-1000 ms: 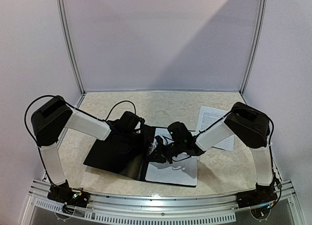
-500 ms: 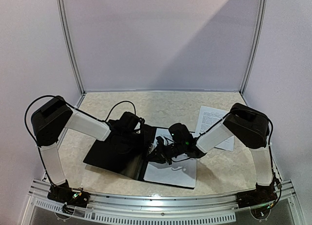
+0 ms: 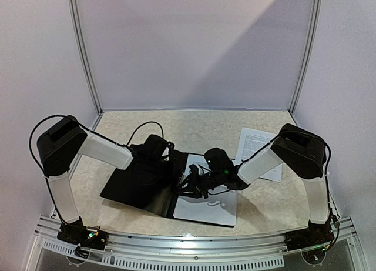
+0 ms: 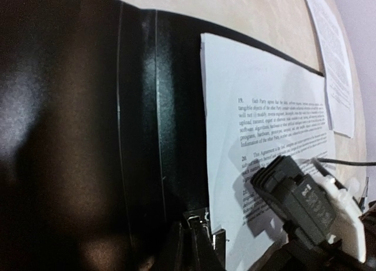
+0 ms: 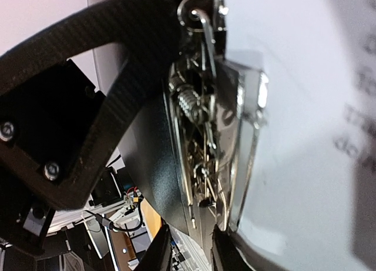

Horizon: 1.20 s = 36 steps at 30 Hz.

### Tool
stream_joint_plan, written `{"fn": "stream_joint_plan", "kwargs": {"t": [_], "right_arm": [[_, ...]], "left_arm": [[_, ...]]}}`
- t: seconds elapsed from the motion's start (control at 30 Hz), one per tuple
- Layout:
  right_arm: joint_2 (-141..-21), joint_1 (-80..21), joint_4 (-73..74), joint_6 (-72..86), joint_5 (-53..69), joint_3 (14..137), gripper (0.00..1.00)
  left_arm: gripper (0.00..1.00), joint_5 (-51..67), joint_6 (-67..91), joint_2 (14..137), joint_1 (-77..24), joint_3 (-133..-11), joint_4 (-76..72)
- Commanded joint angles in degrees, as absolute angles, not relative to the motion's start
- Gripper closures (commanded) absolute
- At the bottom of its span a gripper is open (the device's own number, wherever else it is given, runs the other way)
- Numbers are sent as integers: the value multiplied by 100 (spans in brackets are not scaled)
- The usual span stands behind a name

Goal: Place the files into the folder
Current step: Clamp the file and folder together, then move the folder with some files to the center of the board.

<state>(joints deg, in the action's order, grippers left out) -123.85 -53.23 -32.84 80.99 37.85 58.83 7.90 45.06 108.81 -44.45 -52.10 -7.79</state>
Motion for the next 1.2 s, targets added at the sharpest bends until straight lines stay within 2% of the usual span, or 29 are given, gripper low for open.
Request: {"fn": "stream_joint_plan", "kwargs": {"t": [0.0, 0.17, 0.27, 0.37, 0.4, 0.53, 0.67, 0.87, 0.93, 1.17], "right_arm": [[-12007, -5325, -2557, 7925, 3717, 5748, 75], [-11548, -5322, -2049, 7624, 3729, 5761, 68], [-11241, -5324, -1577, 7323, 3664, 5759, 64], [-10904, -5318, -1238, 7059, 3628, 5697, 62], [-10706, -5313, -1096, 6981, 3591, 5650, 61], [-10025, -5224, 209, 6143, 3170, 5524, 52], [-9200, -4996, 1203, 5342, 2355, 4949, 39], [-7754, -4666, 1877, 5052, 1280, 3722, 26], [-7419, -4596, 2035, 4992, 897, 3442, 21], [-7014, -4416, 1767, 4959, 721, 2789, 15]], "left_arm": [[87, 589, 4272, 10729, -4425, -5105, 440], [60, 68, 4047, 9941, -4480, -5599, 846], [50, -341, 3797, 9580, -4482, -5967, 1338], [44, -660, 3515, 9244, -4421, -6203, 1858], [41, -727, 3388, 9102, -4388, -6189, 1981], [17, -1190, 3112, 8362, -4211, -5559, 2325], [13, -1389, 3293, 7622, -3692, -4704, 2742], [7, -1301, 3729, 6787, -3121, -3842, 3195], [2, -1275, 3980, 6638, -3099, -3662, 3204], [0, -1094, 4838, 6619, -2971, -2990, 3005]]}}
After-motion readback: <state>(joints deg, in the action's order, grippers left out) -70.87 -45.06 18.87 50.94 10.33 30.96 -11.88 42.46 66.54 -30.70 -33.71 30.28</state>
